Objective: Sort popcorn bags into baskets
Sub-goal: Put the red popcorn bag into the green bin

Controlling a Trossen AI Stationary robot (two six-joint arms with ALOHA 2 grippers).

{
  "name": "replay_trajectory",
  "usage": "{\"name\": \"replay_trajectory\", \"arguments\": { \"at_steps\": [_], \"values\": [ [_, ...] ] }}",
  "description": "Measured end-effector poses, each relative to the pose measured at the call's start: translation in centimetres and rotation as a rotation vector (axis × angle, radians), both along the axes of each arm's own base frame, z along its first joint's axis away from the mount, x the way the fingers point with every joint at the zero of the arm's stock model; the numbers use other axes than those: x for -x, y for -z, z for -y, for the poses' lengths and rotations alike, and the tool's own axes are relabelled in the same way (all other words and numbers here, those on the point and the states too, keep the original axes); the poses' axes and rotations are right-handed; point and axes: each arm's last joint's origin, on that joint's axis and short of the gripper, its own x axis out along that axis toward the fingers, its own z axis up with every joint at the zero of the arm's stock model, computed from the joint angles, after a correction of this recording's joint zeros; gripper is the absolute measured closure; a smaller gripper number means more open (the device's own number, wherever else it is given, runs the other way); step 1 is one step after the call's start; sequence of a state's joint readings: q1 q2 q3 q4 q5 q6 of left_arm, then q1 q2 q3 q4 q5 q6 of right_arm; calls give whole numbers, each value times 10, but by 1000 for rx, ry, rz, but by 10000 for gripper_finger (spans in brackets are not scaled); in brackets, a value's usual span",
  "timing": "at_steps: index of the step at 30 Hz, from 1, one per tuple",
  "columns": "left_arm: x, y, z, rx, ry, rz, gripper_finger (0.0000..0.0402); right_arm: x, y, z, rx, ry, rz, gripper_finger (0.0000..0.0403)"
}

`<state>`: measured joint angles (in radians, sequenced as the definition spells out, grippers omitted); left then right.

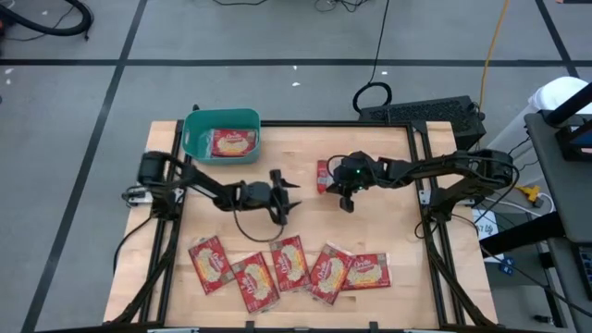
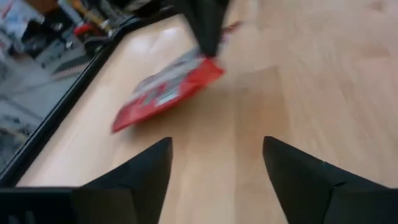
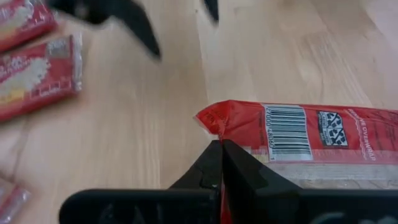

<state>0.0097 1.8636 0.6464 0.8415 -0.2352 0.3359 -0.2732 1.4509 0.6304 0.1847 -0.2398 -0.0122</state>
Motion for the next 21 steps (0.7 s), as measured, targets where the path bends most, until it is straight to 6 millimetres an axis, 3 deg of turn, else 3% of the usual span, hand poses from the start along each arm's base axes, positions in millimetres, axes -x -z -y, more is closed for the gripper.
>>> {"name": "replay_trajectory", "arguments": {
  "at_steps": [5,11,15,21],
  "values": [
    [-29,8,5,-126,-22,10,113,-3,-3,-4,-7,-20,35,403],
    [-61,2,6,-241,-24,33,127,-4,-4,-4,-52,0,53,403],
    [-70,1,1,-303,-6,-31,173,-5,-5,-5,-71,13,59,403],
    [-73,4,-6,-306,-12,-108,282,-5,-6,-5,-98,35,65,403]
  ]
}}
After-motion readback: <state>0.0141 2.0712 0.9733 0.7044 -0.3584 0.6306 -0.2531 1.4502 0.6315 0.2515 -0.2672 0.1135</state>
